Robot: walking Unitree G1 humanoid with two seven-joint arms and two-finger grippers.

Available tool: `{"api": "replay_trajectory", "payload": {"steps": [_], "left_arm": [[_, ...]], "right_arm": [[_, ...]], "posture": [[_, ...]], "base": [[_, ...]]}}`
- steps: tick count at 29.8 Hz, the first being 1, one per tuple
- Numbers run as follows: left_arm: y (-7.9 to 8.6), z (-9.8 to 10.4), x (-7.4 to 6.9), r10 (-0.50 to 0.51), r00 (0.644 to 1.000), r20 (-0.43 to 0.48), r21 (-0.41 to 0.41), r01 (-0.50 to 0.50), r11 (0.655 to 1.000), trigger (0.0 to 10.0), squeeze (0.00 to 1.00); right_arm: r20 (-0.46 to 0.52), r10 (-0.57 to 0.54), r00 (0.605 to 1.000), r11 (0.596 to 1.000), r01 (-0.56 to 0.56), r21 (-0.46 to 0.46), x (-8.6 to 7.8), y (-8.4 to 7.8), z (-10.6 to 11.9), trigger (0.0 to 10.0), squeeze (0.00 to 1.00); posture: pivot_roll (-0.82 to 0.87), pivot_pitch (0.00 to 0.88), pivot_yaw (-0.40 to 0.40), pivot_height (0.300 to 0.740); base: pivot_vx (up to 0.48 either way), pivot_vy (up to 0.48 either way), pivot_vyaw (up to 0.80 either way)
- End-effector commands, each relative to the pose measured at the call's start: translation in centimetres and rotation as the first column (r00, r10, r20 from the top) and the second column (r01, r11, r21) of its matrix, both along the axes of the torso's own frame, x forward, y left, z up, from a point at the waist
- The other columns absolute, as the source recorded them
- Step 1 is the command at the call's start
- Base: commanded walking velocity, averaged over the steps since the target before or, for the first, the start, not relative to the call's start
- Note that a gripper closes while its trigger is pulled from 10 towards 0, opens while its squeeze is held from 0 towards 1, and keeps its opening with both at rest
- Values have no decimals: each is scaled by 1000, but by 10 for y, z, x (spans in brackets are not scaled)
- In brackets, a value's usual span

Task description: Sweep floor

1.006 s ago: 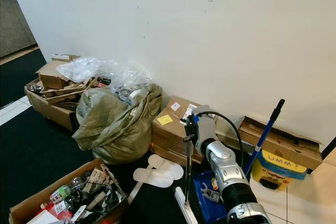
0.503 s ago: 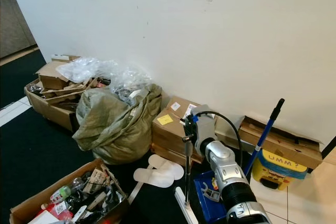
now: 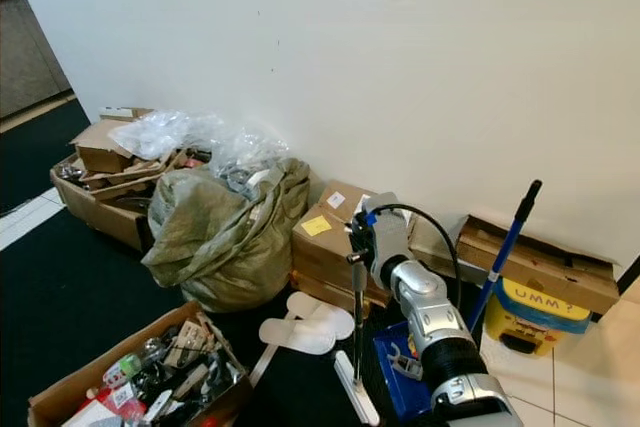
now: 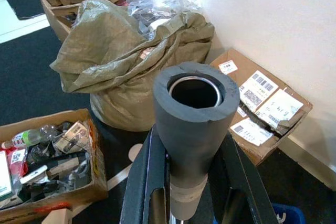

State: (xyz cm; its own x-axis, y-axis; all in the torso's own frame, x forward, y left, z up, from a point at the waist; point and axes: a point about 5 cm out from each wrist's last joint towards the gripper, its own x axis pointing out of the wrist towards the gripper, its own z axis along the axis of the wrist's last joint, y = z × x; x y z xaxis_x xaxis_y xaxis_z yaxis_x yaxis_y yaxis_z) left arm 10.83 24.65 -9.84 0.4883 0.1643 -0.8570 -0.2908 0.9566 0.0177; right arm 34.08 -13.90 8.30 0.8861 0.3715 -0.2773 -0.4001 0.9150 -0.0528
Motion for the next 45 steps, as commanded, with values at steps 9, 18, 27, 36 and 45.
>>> {"api": "replay_trajectory", "payload": {"steps": [9,18,27,36,45], "left_arm": [[3,-1,-4,-11,1000,-22,10,11,1000,10000,0],[2,-1,-4,-10,1000,-23,9,10,1000,10000,0],[2,0,-1,-21,1000,-3,10,21,1000,10000,0],[2,1,0,-37,999,-6,17,38,999,10000,0],[-1,0,0,-58,998,-14,17,58,998,10000,0]], "right_arm": [[11,-6,1000,1000,6,-1,2,-1,3,10000,0],[5,-3,1000,1000,3,-10,-1,0,-2,10000,0],[-4,0,1000,1000,0,-20,-5,-1,-6,10000,0],[-23,39,999,999,-39,13,-7,3,-7,10000,0],[-58,227,972,973,-223,61,-12,11,4,10000,0]], "posture": [[-143,0,-6,740],[-139,0,-7,740],[-138,0,-6,740],[-130,0,-9,740],[-132,0,-10,740]], "base": [[-381,0,0],[-391,0,0],[-117,0,0],[0,268,0],[0,418,0]]}}
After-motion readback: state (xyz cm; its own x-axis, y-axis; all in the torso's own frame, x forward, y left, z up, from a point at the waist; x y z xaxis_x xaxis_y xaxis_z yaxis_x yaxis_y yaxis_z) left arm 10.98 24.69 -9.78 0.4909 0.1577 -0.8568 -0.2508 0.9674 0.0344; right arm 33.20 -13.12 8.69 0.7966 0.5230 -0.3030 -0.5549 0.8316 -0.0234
